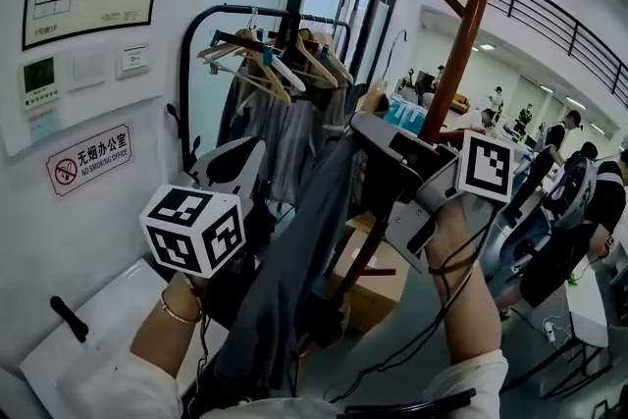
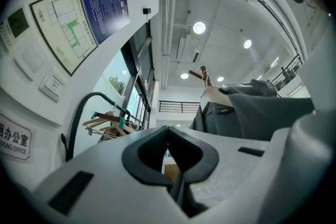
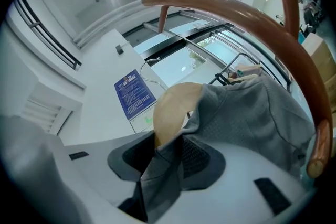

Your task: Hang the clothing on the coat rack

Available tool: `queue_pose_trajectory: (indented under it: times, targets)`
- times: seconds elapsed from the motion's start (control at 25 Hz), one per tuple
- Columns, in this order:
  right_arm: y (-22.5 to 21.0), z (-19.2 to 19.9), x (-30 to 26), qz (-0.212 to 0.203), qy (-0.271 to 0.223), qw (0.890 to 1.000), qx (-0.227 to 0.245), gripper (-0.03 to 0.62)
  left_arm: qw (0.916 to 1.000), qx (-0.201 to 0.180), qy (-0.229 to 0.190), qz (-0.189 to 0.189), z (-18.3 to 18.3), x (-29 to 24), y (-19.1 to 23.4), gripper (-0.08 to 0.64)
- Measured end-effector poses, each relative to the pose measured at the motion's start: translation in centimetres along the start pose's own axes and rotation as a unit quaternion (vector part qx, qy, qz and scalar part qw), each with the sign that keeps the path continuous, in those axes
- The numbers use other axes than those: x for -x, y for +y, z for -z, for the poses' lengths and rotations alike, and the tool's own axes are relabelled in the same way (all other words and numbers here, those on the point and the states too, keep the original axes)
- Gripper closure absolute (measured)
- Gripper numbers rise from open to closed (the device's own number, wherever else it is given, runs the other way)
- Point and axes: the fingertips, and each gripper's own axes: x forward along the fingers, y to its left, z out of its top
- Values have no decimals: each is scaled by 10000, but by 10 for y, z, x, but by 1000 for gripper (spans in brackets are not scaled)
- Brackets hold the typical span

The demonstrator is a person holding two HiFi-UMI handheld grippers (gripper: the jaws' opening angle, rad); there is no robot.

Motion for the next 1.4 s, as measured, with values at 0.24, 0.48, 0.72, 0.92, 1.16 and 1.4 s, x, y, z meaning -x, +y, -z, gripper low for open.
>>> queue_pose_trajectory:
  times: [0.24, 0.48, 0.72, 0.92, 1.16, 1.4]
  targets:
    - [-2, -15, -2, 158, -40, 9998, 127, 433, 9993, -17, -186, 313, -10, -28, -1, 552]
    - [-6, -26, -10, 222, -53, 9996, 156, 433, 9985, -128, -269, 468, -18, -43, -2, 552]
    - [-3, -37, -14, 218, -154, 9994, 207, 433, 9979, -242, -317, 511, -24, -51, 7, 552]
    - [7, -49, -19, 260, -258, 9989, 277, 431, 9971, -255, -431, 564, -35, -57, 15, 552]
    - [23, -66, -21, 352, -422, 9974, 460, 431, 9951, -405, -394, 808, -42, -66, 9, 552]
    - [21, -80, -10, 466, -467, 9969, 434, 430, 9952, -295, -287, 883, -33, -72, -1, 552]
